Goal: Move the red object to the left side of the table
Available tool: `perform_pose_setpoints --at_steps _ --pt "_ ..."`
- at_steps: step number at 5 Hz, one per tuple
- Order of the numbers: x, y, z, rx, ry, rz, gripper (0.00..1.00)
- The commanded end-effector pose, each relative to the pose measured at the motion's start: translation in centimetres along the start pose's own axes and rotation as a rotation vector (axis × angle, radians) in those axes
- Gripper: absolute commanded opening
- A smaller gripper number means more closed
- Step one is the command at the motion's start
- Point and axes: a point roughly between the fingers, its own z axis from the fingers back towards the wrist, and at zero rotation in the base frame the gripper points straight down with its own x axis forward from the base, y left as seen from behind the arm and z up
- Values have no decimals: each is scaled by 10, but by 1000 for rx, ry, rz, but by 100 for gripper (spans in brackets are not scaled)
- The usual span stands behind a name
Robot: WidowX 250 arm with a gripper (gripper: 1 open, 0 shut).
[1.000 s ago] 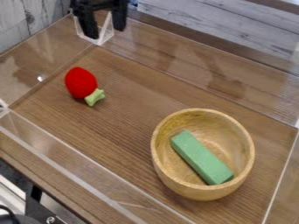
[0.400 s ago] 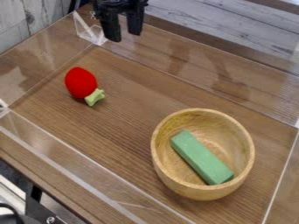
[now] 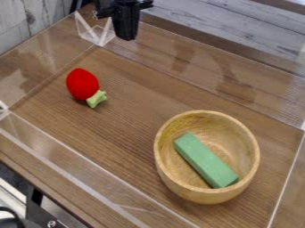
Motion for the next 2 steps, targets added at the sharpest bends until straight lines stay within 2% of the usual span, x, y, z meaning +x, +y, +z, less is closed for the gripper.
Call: perform_pose_setpoints --at_steps 1,2 --pt "-18 -4 7 -40 -40 -20 0" --pt "-36 -11 -8 -25 -47 -50 0"
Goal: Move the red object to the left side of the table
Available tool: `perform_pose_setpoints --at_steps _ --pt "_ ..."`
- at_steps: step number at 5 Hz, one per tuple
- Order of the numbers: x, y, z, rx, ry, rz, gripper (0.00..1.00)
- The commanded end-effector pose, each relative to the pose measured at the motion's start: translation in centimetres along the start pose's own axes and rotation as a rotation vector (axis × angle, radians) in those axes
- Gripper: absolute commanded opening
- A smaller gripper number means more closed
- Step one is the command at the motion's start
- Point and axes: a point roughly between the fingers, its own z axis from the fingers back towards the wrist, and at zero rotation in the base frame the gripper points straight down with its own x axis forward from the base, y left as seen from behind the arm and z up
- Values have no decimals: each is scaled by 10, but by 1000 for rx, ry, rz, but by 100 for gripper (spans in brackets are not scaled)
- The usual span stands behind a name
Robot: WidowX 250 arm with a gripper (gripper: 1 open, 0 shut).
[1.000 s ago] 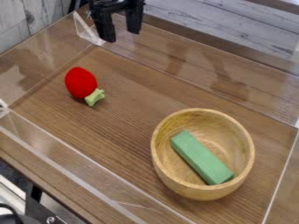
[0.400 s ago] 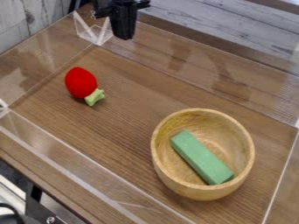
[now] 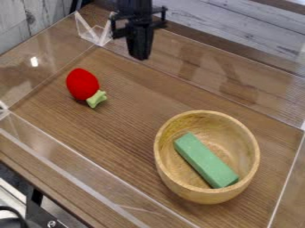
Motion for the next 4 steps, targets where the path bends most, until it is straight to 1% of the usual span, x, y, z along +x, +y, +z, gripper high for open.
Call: perform_pose_setpoints --at_steps 1,2,3,4 --pt "-7 -6 19 -45 -42 -20 0" --pt "-13 -11 19 -36 -52 -32 0" --pt "-12 -6 26 -25 -59 -29 100" --pt "-11 -1 33 -14 -67 -25 100"
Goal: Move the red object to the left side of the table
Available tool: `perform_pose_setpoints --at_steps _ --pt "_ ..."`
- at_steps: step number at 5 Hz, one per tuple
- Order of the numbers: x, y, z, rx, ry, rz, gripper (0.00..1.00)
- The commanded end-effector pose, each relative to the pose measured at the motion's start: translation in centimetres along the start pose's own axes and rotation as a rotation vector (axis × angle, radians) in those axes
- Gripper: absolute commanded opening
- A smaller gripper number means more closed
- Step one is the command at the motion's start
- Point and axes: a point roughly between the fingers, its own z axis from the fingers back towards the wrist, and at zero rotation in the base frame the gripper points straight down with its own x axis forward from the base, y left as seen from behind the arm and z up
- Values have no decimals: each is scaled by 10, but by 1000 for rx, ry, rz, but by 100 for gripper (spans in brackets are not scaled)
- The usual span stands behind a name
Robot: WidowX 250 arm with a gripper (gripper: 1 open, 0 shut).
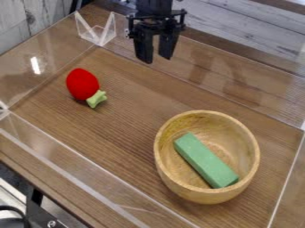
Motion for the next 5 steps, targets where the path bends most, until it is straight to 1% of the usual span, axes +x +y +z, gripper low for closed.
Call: perform_pose_setpoints --at_steps 1,2,3,4,5 --pt "-3 4 31 -49 -69 -35 100" --pt "-14 3 26 -31 -97 -105 100" --pt "-26 1 21 -6 -137 -202 100" --pt "-35 -2 29 16 -158 -270 100" --pt "-41 -3 35 33 -166 -331 100"
